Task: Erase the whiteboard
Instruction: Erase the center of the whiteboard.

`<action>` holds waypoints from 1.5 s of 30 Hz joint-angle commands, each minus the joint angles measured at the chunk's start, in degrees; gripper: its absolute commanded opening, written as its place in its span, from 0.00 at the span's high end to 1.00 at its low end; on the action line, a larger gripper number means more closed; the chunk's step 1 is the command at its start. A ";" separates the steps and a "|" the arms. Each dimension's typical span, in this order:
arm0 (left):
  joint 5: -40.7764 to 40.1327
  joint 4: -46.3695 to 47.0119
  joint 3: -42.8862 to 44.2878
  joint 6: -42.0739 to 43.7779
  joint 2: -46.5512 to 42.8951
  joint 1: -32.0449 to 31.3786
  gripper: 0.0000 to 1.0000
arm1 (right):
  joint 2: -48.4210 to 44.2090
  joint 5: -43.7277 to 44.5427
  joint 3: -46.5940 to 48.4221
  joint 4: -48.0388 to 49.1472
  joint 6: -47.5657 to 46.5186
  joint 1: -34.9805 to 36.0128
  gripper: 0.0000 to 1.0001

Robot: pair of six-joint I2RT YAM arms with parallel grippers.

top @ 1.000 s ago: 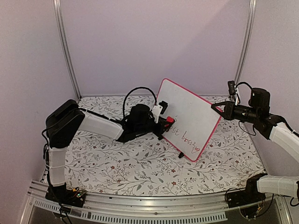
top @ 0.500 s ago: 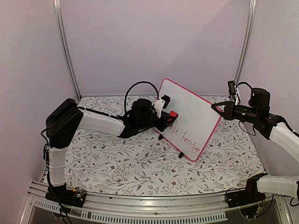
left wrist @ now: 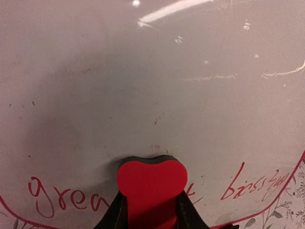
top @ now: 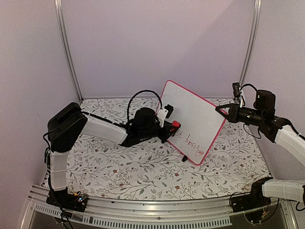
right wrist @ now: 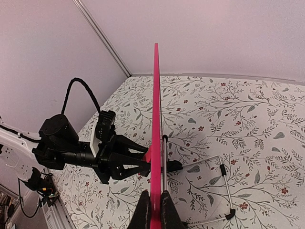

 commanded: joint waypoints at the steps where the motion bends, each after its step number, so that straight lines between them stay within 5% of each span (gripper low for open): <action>1: -0.79 -0.46 -1.30 -0.45 2.25 -0.95 1.00 | 0.48 -5.04 -1.84 -4.61 -1.31 1.41 1.00; 19: -1.71 -3.98 7.43 2.54 0.66 0.93 1.00 | 0.23 -5.05 -2.02 -4.67 -1.23 1.39 1.00; 45: -2.09 -4.34 0.21 -0.98 3.96 3.01 1.00 | 0.40 -5.07 -1.93 -4.79 -1.17 1.42 1.00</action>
